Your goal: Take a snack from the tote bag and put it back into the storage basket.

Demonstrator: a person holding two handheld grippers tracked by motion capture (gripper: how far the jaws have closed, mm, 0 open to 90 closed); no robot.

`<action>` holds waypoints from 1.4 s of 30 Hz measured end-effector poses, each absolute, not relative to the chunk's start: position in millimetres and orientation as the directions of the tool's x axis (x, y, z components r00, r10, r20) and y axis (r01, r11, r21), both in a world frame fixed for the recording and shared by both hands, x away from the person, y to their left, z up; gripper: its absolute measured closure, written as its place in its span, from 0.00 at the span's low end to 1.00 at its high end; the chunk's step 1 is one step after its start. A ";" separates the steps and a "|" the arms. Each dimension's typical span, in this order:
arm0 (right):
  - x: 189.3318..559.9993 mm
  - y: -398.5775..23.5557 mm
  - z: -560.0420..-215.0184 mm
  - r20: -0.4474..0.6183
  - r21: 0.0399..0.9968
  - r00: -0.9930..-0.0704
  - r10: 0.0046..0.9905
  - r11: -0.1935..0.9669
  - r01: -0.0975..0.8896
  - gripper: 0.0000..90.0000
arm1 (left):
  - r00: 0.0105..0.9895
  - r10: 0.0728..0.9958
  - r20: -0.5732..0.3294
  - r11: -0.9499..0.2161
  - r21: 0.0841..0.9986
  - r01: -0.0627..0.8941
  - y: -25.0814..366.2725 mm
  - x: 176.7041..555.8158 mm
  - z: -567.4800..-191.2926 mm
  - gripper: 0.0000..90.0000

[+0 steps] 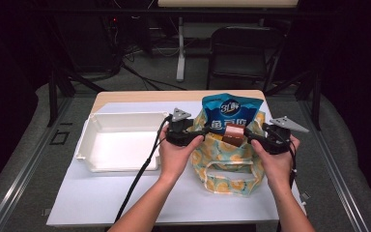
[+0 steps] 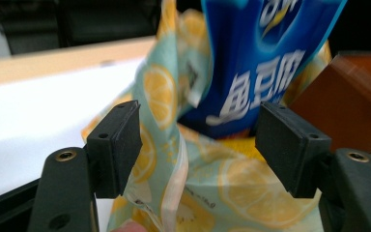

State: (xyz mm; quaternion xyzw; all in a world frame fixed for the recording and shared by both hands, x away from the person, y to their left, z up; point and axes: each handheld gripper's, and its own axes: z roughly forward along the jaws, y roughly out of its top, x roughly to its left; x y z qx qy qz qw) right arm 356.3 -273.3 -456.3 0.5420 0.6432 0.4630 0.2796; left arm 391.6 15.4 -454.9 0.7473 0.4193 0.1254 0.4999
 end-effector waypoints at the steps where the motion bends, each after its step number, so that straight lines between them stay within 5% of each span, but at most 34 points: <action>1: 358.9 -271.9 -458.8 0.140 0.889 -0.241 0.960 -0.015 0.457 0.27 | 0.607 0.760 -0.232 -0.158 0.840 0.519 13.9 394.0 -458.6 0.37; 4: 363.4 -269.7 -466.0 0.151 0.867 -0.223 0.963 -0.021 0.497 0.33 | 0.613 0.751 -0.247 -0.176 0.819 0.546 13.3 398.4 -464.9 0.39; 6: 364.0 -270.2 -469.1 0.146 0.860 -0.207 0.967 -0.020 0.510 0.45 | 0.618 0.746 -0.248 -0.195 0.805 0.560 14.1 400.7 -468.9 0.46; 10: 365.3 -272.9 -477.8 0.118 0.838 -0.218 0.969 0.021 0.546 0.76 | 0.609 0.751 -0.255 -0.207 0.785 0.584 17.1 404.2 -475.6 0.68; 14: 364.0 -274.9 -484.2 0.079 0.832 -0.210 0.975 0.052 0.553 0.93 | 0.615 0.745 -0.257 -0.221 0.775 0.592 22.1 404.9 -478.1 0.95; 42: 372.8 -293.6 -501.4 0.048 0.824 -0.198 0.979 0.073 0.561 0.98 | 0.602 0.775 -0.193 -0.328 0.691 0.644 7.8 400.1 -530.7 0.98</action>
